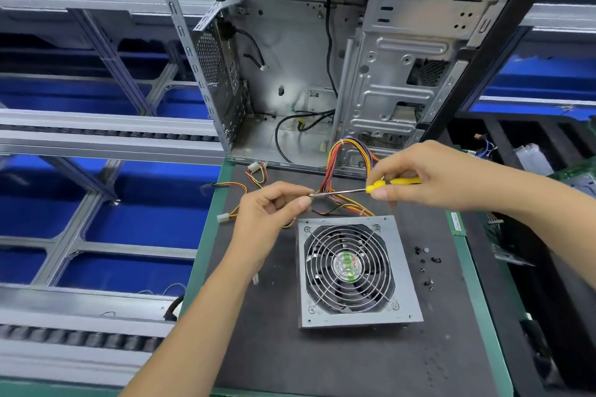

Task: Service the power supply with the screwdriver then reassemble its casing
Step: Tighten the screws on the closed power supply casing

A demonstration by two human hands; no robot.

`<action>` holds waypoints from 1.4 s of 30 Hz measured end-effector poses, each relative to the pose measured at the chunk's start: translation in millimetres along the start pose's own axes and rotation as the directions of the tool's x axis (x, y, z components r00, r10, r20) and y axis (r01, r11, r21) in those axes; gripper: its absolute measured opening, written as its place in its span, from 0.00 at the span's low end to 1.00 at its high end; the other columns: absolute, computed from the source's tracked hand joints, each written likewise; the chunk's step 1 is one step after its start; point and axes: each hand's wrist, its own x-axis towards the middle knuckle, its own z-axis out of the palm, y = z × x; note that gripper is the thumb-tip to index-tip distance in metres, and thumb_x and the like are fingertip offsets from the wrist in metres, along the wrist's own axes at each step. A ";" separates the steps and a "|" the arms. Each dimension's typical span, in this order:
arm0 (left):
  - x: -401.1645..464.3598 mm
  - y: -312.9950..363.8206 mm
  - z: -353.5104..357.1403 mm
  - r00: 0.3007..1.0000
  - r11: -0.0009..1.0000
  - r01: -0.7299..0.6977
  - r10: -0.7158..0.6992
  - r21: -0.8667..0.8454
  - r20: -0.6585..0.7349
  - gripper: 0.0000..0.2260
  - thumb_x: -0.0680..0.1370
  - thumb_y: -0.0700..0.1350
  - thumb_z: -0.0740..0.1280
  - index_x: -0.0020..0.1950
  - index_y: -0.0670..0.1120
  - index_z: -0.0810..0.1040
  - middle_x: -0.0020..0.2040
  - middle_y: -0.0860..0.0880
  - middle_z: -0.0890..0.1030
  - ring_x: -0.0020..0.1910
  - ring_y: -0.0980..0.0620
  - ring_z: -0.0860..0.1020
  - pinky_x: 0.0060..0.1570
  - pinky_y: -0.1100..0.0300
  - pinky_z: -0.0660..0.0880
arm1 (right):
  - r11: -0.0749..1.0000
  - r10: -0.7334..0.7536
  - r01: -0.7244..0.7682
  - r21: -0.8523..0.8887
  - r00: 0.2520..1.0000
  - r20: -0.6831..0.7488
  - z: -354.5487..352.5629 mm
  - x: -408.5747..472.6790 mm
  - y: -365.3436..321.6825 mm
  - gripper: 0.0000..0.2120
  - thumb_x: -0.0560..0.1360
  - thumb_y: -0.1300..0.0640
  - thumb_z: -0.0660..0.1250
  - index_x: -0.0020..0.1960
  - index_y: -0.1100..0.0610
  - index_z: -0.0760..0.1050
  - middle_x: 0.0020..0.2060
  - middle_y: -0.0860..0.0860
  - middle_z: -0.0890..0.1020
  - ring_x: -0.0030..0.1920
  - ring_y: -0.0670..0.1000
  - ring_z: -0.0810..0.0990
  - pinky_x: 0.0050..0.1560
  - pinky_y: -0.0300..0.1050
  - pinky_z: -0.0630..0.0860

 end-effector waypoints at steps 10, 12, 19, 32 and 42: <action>-1.3 -19.4 -18.3 0.995 0.995 0.058 -0.065 0.080 0.078 0.11 0.71 0.34 0.74 0.50 0.48 0.84 0.50 0.46 0.85 0.50 0.52 0.83 0.52 0.62 0.77 | 0.966 0.013 0.000 -0.258 0.999 0.050 -3.4 12.5 2.6 0.06 0.73 0.42 0.64 0.45 0.41 0.77 0.33 0.38 0.78 0.36 0.42 0.75 0.39 0.45 0.74; -3.1 -26.0 -22.0 0.993 0.981 0.074 -0.089 0.177 0.081 0.11 0.73 0.35 0.73 0.52 0.48 0.84 0.51 0.47 0.84 0.53 0.49 0.82 0.57 0.58 0.76 | 0.900 -0.020 0.035 -0.434 0.999 0.040 -2.0 16.2 -0.1 0.07 0.74 0.40 0.62 0.47 0.40 0.76 0.31 0.37 0.74 0.35 0.41 0.72 0.32 0.39 0.67; -9.3 -31.1 -18.1 0.984 0.972 0.105 -0.132 0.210 0.120 0.11 0.74 0.36 0.73 0.52 0.49 0.84 0.44 0.54 0.82 0.46 0.56 0.80 0.51 0.63 0.75 | 0.753 -0.081 0.142 -0.643 0.989 0.123 -2.0 33.6 -26.3 0.06 0.76 0.41 0.61 0.50 0.39 0.75 0.30 0.40 0.68 0.43 0.50 0.75 0.34 0.43 0.63; -7.4 -24.5 -16.6 0.991 0.954 0.077 -0.105 0.289 0.086 0.11 0.73 0.38 0.75 0.46 0.54 0.84 0.34 0.58 0.79 0.37 0.61 0.76 0.44 0.68 0.73 | 0.612 0.004 0.148 -0.777 0.982 0.190 4.2 53.8 -47.1 0.08 0.76 0.42 0.62 0.52 0.41 0.76 0.30 0.42 0.62 0.37 0.52 0.66 0.31 0.42 0.58; -7.7 -21.6 -17.1 0.991 0.945 0.075 -0.105 0.318 0.078 0.09 0.74 0.38 0.73 0.47 0.52 0.84 0.42 0.45 0.84 0.43 0.54 0.80 0.51 0.56 0.78 | 0.599 0.008 0.148 -0.787 0.982 0.190 4.7 55.9 -51.0 0.09 0.76 0.43 0.61 0.54 0.41 0.76 0.31 0.42 0.61 0.39 0.51 0.68 0.28 0.39 0.56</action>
